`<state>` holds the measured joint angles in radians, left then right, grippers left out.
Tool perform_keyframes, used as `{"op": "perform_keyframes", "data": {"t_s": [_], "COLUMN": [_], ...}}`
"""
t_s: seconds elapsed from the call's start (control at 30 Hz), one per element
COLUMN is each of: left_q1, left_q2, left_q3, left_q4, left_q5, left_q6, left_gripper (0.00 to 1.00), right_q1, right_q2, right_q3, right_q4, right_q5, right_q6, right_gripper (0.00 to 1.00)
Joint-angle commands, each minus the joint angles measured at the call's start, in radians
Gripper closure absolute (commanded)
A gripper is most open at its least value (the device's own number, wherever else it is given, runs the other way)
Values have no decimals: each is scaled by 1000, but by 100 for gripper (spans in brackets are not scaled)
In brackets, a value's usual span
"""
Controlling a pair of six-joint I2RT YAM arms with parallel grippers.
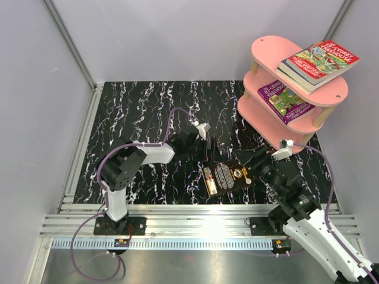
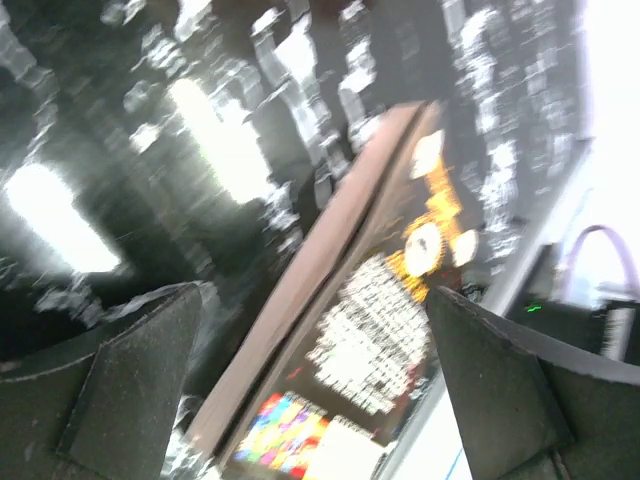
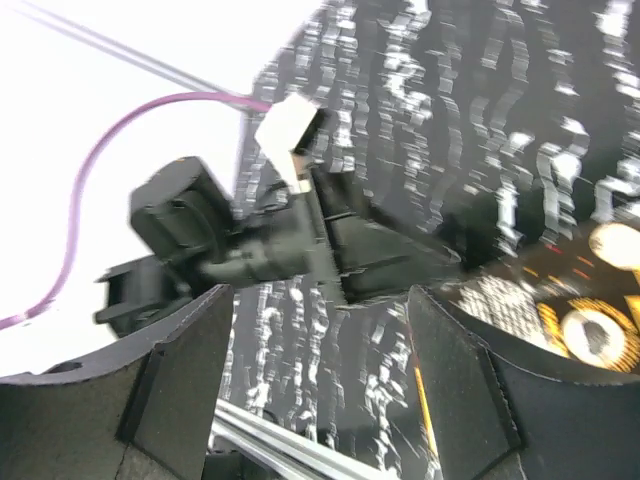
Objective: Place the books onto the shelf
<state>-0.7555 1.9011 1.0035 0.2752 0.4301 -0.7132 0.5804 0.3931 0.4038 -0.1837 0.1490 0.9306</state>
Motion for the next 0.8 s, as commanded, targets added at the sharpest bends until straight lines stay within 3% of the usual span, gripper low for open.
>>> {"op": "perform_keyframes", "data": {"t_s": [0.0, 0.13, 0.33, 0.77], "left_q1": [10, 8, -18, -159], "left_q2": [-59, -94, -54, -43], "left_q3": [10, 47, 69, 239], "left_q4": [-240, -321, -344, -525], "left_q5": [-48, 14, 151, 58], "left_q6": [168, 270, 333, 359], "left_gripper": [1, 1, 1, 7], "right_q1": [-1, -1, -1, -1], "right_q2": [38, 148, 179, 257], "right_q3": [30, -11, -25, -85], "right_q4": [-321, -321, -267, -197], "right_q5": [54, 6, 12, 0], "right_q6": [28, 79, 71, 88], "right_gripper": [22, 23, 22, 22]}}
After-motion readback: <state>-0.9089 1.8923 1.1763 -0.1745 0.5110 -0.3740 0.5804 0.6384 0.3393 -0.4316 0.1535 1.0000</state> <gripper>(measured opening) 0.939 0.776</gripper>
